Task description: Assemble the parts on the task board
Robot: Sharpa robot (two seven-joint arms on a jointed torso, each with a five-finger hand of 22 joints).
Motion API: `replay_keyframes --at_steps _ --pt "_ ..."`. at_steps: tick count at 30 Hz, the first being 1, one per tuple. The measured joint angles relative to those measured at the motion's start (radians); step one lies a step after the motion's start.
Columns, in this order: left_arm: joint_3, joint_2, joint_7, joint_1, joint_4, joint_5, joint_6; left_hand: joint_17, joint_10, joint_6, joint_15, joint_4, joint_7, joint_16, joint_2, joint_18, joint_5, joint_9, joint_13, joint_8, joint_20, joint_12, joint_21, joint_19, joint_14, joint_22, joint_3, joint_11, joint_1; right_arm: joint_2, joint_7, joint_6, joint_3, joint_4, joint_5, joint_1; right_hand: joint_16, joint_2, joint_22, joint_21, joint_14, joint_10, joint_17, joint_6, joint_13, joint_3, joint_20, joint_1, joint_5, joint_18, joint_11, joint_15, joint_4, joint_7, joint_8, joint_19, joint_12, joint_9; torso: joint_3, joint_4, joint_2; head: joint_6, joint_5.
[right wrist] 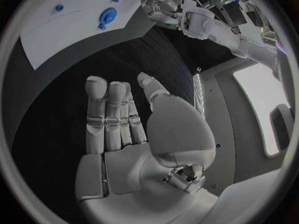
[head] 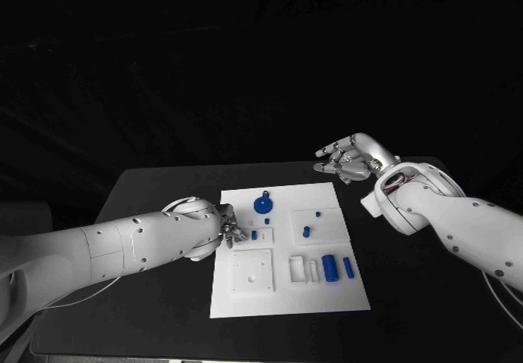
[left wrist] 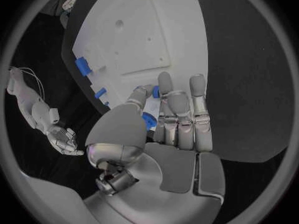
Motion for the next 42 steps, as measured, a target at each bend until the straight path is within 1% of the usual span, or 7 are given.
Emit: replay_keyframes --at_steps 13,23,27,34,37,40,42 --pt "0.0 -0.022 0.009 -0.002 0.019 0.009 -0.008 -0.004 -0.02 -0.049 0.018 0.144 0.034 -0.005 -0.097 0.0 -0.147 -0.009 0.007 0.053 0.012 0.009 -0.022 -0.005 -0.025 0.0 -0.062 0.016 0.04 0.001 0.0 0.0 0.0 -0.002 0.001 0.0 0.0 -0.004 0.0 0.0 0.0 0.0 0.0 0.0 -0.001 0.0 0.0 0.004 0.0 0.0 0.0 0.0 0.0 0.0 0.0 0.0 0.0 0.0 -0.0005 0.0 0.0 0.003 -0.001" --pt "0.002 -0.05 0.021 -0.002 0.044 0.018 -0.011 -0.009 -0.045 -0.096 0.027 0.141 0.051 -0.002 -0.121 0.0 -0.168 -0.078 -0.001 0.081 0.02 0.009 -0.037 -0.013 -0.041 0.001 -0.073 0.024 0.09 0.001 0.001 0.0 0.0 -0.003 0.002 0.0 0.0 -0.004 0.0 0.0 0.0 0.0 0.0 0.0 -0.002 0.0 0.0 0.004 0.0 0.0 0.0 0.0 0.0 0.0 0.0 0.0 0.0 0.0 0.0001 -0.0002 0.0 0.006 0.0" --pt "0.009 -0.077 0.022 -0.005 0.061 0.018 -0.011 -0.01 -0.067 -0.122 0.03 0.115 0.056 0.002 -0.109 0.0 -0.168 -0.452 -0.012 0.083 0.029 -0.003 -0.043 -0.022 -0.059 0.001 -0.077 0.03 0.13 0.0 0.001 0.0 0.0 -0.004 0.003 0.0 0.0 -0.004 0.0 0.0 0.0 0.0 0.0 0.0 -0.002 0.0 0.0 0.004 0.0 0.0 0.0 0.0 0.0 0.0 0.0 0.0 0.0 0.0 0.0002 -0.0003 -0.001 0.01 -0.001" --pt "0.047 -0.125 0.048 -0.001 0.109 0.01 -0.019 -0.027 -0.16 -0.145 0.054 0.061 0.075 -0.022 -0.091 0.0 -0.183 -0.561 -0.037 0.093 0.052 -0.038 -0.083 -0.064 -0.143 0.0 -0.052 0.052 0.23 -0.003 0.001 0.001 0.0 -0.008 0.004 0.0 0.0 -0.004 0.0 -0.003 0.0 0.0 0.0 0.0 -0.002 0.0 0.0 0.004 0.0 0.0 0.0 0.0 0.0 0.0 0.0 0.0 0.0 0.0 0.0004 -0.0005 -0.001 0.016 -0.007" --pt "0.063 -0.144 0.08 0.007 0.126 -0.005 -0.033 -0.041 -0.17 -0.105 0.063 0.039 0.074 -0.032 -0.08 0.0 -0.266 -0.607 -0.062 0.094 0.057 -0.068 -0.095 -0.069 -0.152 0.0 -0.047 0.06 0.267 -0.005 0.002 0.001 0.0 -0.013 0.005 -0.001 0.0 -0.004 0.0 -0.006 0.0 0.0 -0.001 0.0 -0.002 0.0 0.0 0.004 0.0 0.0 0.0 0.0 0.0 0.0 0.0 0.0 0.0 0.0 0.0001 -0.0001 -0.001 0.02 -0.009" --pt "0.071 -0.152 0.138 0.013 0.136 -0.021 -0.066 -0.074 -0.187 -0.057 0.075 0.016 0.079 -0.09 -0.067 0.0 -0.443 -0.659 -0.125 0.049 0.071 -0.147 -0.132 -0.09 -0.178 -0.006 -0.049 0.077 0.316 -0.005 0.003 0.001 0.0 -0.017 0.006 -0.001 0.0 -0.004 0.0 -0.006 0.0 0.0 -0.001 0.0 -0.003 0.0 0.0 0.004 0.0 0.0 0.0 0.0 0.0 0.0 0.0 0.0 0.0 0.0 0.0 -0.0002 -0.001 0.023 -0.011" --pt "0.074 -0.152 0.186 0.015 0.137 -0.029 -0.097 -0.097 -0.18 -0.006 0.079 0.0 0.079 -0.132 -0.054 0.016 -0.472 -0.696 -0.155 -0.003 0.078 -0.212 -0.155 -0.089 -0.175 -0.02 -0.044 0.084 0.341 -0.005 0.003 0.0 0.0 -0.02 0.007 -0.001 0.0 -0.004 0.0 -0.01 0.0 0.0 -0.001 0.0 -0.004 0.0 0.0 0.004 0.0 0.0 0.0 0.0 0.0 0.0 0.0 0.0 0.0 0.0 0.0001 -0.0002 -0.001 0.026 -0.012"
